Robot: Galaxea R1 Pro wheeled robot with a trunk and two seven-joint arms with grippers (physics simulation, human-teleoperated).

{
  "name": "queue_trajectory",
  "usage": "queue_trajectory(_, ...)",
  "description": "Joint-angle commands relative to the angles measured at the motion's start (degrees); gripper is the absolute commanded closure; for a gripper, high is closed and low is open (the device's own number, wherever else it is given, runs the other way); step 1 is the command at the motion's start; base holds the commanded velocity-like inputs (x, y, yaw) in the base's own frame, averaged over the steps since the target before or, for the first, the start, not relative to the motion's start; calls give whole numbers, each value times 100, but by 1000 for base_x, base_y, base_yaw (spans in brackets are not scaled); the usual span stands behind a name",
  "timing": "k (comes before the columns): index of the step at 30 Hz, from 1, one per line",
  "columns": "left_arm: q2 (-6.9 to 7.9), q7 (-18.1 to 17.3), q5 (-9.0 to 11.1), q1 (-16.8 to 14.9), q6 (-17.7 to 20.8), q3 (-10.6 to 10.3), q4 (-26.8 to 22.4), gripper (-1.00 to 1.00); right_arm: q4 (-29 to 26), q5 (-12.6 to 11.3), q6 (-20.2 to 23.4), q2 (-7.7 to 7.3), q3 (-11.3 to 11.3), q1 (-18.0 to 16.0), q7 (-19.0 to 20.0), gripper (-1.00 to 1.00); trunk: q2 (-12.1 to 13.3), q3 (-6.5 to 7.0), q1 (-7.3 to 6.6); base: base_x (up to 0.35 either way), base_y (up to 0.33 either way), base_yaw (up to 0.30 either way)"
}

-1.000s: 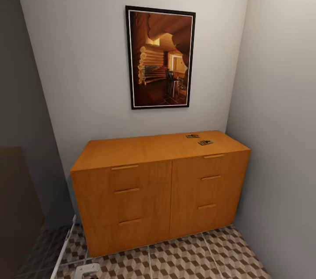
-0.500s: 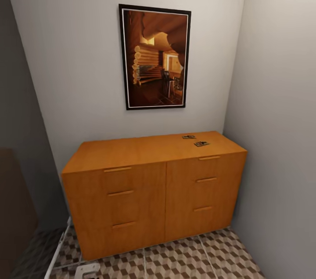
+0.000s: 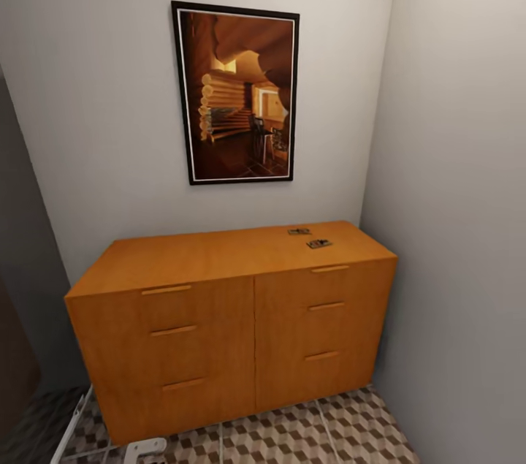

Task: Take the four mousetraps from the cabinet in the bathroom and place them on the bathroom floor. Make sure all four end up on the same floor surface, and ensure that at least two of them are either under or directly next to the same bathroom sink.

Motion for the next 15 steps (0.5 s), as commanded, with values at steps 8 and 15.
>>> queue_trajectory(8, 0, 21, 43, -6, -17, -50, 4, -100, 18, 19, -24, 3, 39, -6, -31, -100, -3, -6, 1, 129, -158, 0)
queue_trajectory(15, 0, 23, 43, -6, -17, -48, 4, -100, 18, 19, -24, 3, 39, -5, -31, -100, -3, -6, 1, 140, -114, 0)
